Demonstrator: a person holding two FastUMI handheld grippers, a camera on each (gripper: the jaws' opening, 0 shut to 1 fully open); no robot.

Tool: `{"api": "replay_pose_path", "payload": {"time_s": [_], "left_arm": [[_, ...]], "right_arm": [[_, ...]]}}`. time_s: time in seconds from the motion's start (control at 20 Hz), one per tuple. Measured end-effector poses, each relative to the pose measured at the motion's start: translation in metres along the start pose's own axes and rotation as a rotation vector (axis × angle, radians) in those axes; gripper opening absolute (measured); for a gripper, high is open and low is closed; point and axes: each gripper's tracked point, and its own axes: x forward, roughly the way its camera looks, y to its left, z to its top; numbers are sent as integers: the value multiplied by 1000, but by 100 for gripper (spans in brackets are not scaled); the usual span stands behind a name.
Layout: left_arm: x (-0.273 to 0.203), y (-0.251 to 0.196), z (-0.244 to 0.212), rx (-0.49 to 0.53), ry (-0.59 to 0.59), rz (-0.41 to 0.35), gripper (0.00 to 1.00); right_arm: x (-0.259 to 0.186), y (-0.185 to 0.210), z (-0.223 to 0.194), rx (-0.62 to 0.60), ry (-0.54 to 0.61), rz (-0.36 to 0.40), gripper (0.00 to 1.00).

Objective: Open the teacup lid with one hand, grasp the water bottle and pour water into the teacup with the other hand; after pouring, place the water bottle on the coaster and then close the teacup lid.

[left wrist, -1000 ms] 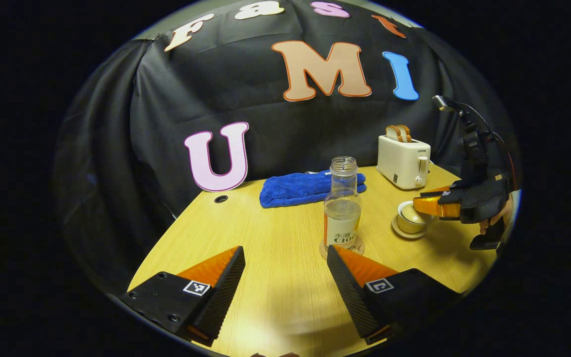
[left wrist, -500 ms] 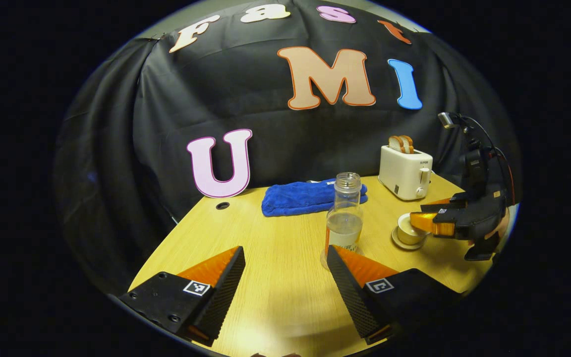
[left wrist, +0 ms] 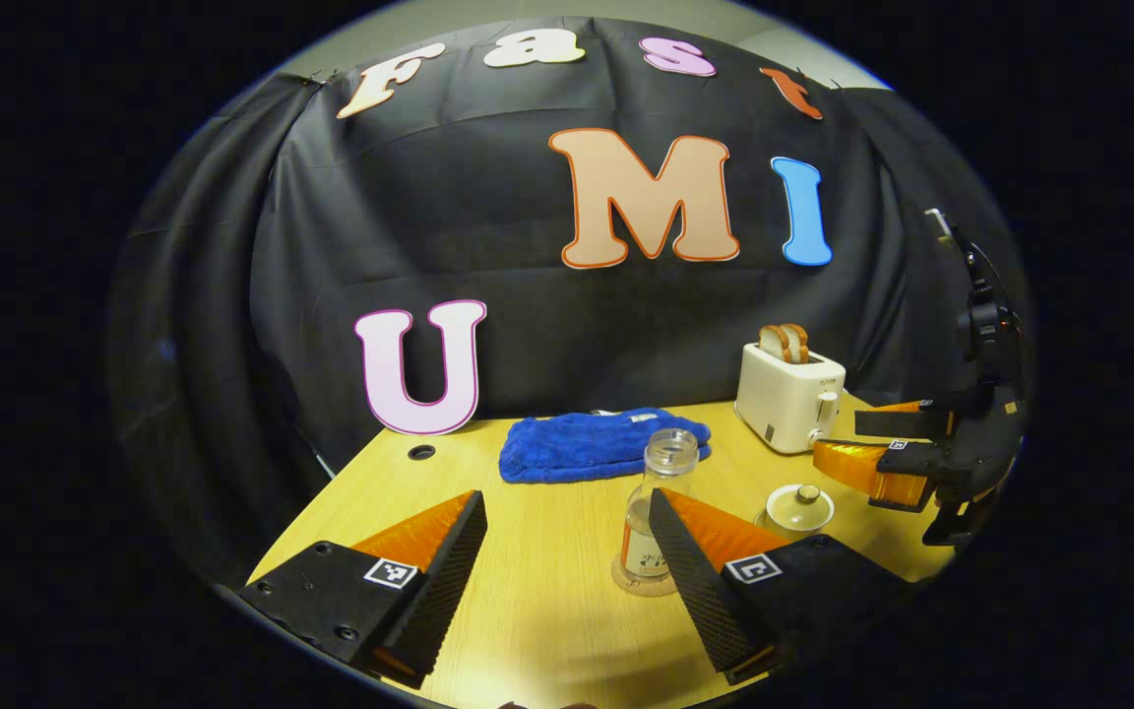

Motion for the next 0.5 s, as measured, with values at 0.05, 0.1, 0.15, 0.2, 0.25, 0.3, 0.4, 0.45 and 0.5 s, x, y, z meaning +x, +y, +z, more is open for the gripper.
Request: {"api": "replay_pose_path", "payload": {"time_s": [0.05,0.1,0.15,0.2,0.25,0.3,0.4,0.45,0.5], "left_arm": [[2,-2,6,-3,-12,-5,97],[3,-3,12,-7,-25,-10,96],[3,-4,18,-11,-40,-11,96],[4,-6,25,-17,-57,-14,97],[3,-7,31,-19,-71,-9,96],[3,-4,36,-19,-82,4,96],[3,-2,45,-22,-107,26,97],[2,-3,48,-24,-115,31,96],[2,-3,50,-27,-122,36,96]], "right_arm": [[-5,-1,10,10,-22,-6,92],[-12,-3,20,19,-46,-14,92],[-17,-7,29,17,-69,-31,92],[-23,-15,40,14,-108,-54,92],[-29,-20,50,14,-137,-72,92],[-36,-24,56,19,-159,-85,92],[-50,-29,64,42,-179,-97,99],[-56,-31,66,52,-186,-105,95],[-61,-35,64,60,-189,-115,95]]}}
